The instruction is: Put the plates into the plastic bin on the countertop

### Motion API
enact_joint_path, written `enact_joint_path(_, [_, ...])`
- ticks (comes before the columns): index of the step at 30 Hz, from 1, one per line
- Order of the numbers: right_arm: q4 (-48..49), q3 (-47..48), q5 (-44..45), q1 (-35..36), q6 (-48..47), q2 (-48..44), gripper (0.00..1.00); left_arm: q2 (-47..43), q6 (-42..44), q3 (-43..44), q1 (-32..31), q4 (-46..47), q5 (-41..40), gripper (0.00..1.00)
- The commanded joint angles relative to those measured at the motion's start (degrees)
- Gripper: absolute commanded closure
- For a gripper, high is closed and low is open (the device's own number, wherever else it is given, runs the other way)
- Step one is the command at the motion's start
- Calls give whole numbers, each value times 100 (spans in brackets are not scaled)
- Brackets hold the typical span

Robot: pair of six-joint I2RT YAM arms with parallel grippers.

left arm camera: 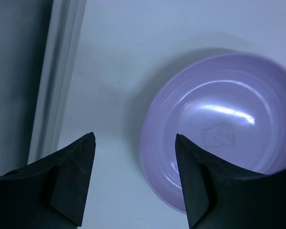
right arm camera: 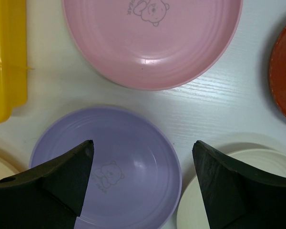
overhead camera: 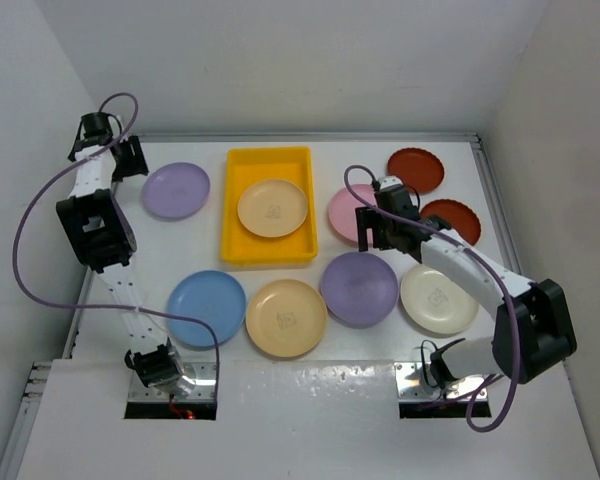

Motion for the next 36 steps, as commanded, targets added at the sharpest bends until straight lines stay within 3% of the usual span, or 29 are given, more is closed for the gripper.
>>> enact_joint_path(1, [-28,276,-62,41,19,174,17,212,23,-218,-107,-77,145,30])
enact_joint_path(7, [-134,312,-36,120,89,210,17,634,92,-306,86,-77,24,32])
enact_joint_path(10, [-125,207,34,137,124,113,18,791,155,-306,86,-138,145,40])
enact_joint_path(11, [-117,128,52,137,142,61,18,853,155,-358,86,-139,198,45])
enact_joint_path(16, [-81,-5,148,146,177,-115,18,915,23,-412,139,-200,312,100])
enact_joint_path(20, [-46,-48,201,120,195,-177,18,600,-144,-325,384,-200,576,100])
enact_joint_path(24, [33,-75,131,120,239,-186,18,73,-267,-8,526,-200,1348,100])
enact_joint_path(28, [68,-101,96,120,274,-186,18,-542,-469,449,526,-200,1438,100])
enact_joint_path(36, [33,-57,122,111,204,-168,18,-1509,-540,644,-220,-68,1964,100])
